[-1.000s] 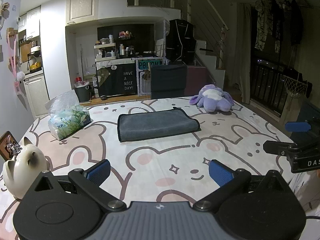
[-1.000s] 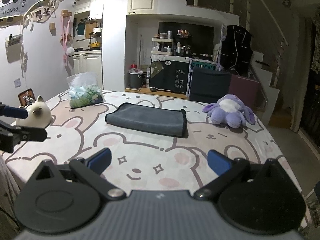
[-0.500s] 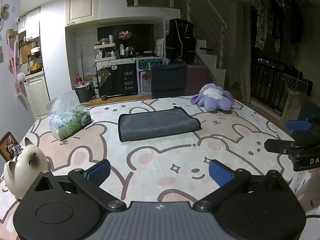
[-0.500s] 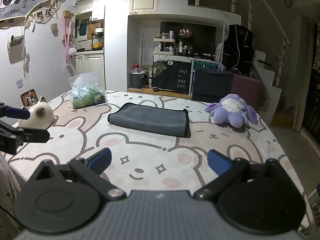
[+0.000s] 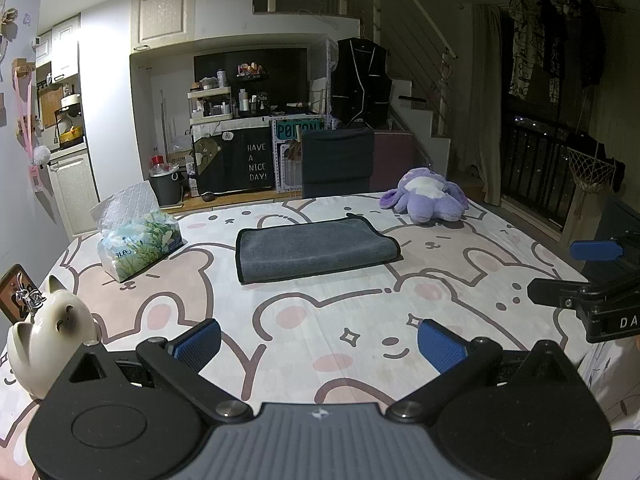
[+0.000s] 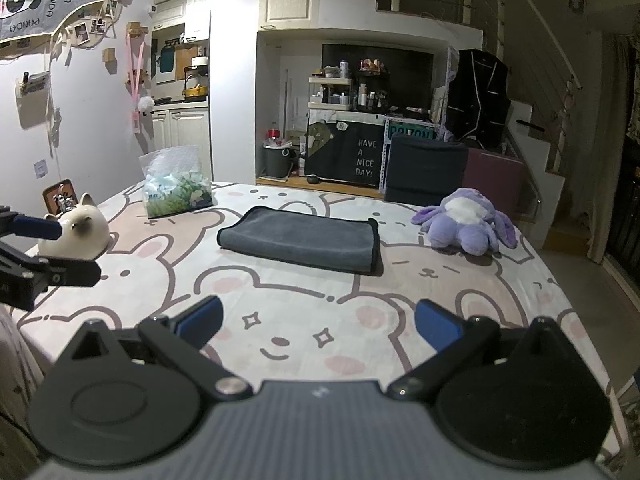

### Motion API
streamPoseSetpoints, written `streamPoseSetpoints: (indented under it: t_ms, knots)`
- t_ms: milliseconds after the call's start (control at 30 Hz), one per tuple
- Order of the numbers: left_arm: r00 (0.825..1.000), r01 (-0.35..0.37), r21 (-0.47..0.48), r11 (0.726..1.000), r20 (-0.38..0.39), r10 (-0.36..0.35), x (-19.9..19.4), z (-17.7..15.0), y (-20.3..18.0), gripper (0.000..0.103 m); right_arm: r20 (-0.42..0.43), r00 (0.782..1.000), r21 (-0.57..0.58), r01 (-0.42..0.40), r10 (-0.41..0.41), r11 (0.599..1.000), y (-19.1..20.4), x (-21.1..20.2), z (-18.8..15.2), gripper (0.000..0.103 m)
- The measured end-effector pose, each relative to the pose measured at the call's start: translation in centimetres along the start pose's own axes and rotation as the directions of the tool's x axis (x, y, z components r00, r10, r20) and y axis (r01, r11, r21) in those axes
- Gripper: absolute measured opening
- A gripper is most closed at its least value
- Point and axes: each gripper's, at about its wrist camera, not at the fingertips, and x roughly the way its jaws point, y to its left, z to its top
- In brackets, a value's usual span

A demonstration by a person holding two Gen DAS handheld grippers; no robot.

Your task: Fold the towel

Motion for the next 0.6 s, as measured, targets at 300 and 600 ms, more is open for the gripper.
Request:
streamPoseSetpoints:
  t_ms: [300,600]
  knots:
    - [1.000,-0.001,0.001,1.000,0.000,0.001,0.00,-0.02,-0.04,0.103,0.000,1.000,0.001,-0.003,0.003,1.000,-0.01,0.01,0.01,0.103]
    - [1.000,-0.001,0.001,1.000,0.000,0.001,0.03,0.00,-0.09,0.103,0.000,1.000,0.001,-0.003,0.003,1.000,-0.01,0.01,0.01,0.103]
